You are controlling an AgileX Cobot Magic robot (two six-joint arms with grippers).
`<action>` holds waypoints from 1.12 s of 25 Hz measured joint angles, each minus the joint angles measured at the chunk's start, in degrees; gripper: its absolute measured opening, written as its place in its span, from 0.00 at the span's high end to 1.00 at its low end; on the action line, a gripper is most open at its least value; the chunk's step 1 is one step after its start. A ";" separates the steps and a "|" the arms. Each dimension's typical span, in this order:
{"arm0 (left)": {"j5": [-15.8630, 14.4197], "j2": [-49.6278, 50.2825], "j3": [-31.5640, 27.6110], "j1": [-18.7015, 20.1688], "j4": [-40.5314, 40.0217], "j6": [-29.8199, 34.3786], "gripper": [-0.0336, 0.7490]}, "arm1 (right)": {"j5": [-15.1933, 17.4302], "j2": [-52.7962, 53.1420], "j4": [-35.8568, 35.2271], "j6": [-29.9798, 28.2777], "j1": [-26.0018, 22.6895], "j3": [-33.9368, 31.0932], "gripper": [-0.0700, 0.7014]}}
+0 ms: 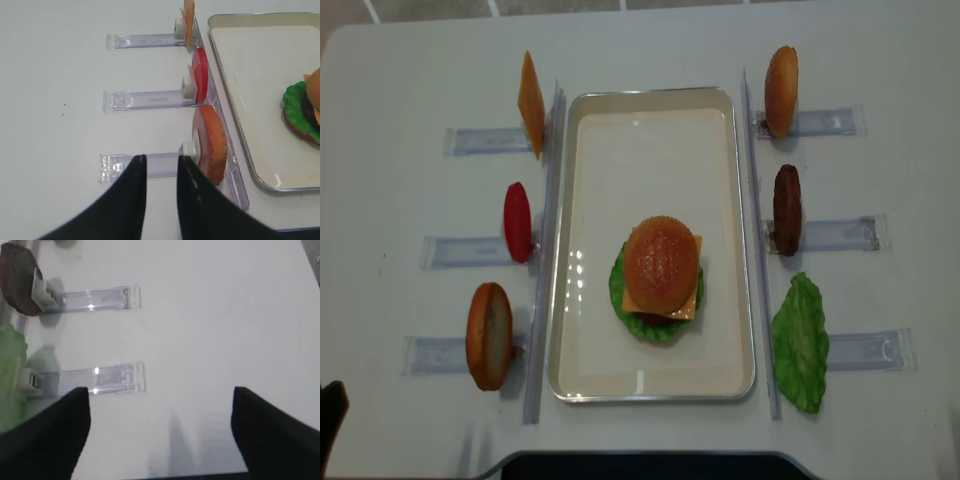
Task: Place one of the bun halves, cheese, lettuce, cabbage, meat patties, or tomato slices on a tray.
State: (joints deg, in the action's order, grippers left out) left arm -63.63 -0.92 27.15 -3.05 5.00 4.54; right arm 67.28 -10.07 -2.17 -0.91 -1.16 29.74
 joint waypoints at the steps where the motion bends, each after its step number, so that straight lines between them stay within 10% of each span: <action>1: 0.00 0.00 0.00 0.00 0.00 0.00 0.75 | 0.00 1.34 0.00 0.00 0.00 -0.07 0.16; 28: 0.00 0.00 0.00 0.00 0.00 0.00 0.75 | -1.84 10.51 -2.29 -4.04 0.00 -1.22 0.16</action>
State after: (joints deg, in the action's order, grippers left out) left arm -63.63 -0.92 27.15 -3.05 5.00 4.54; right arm 65.44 0.44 -4.46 -4.95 -1.16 28.52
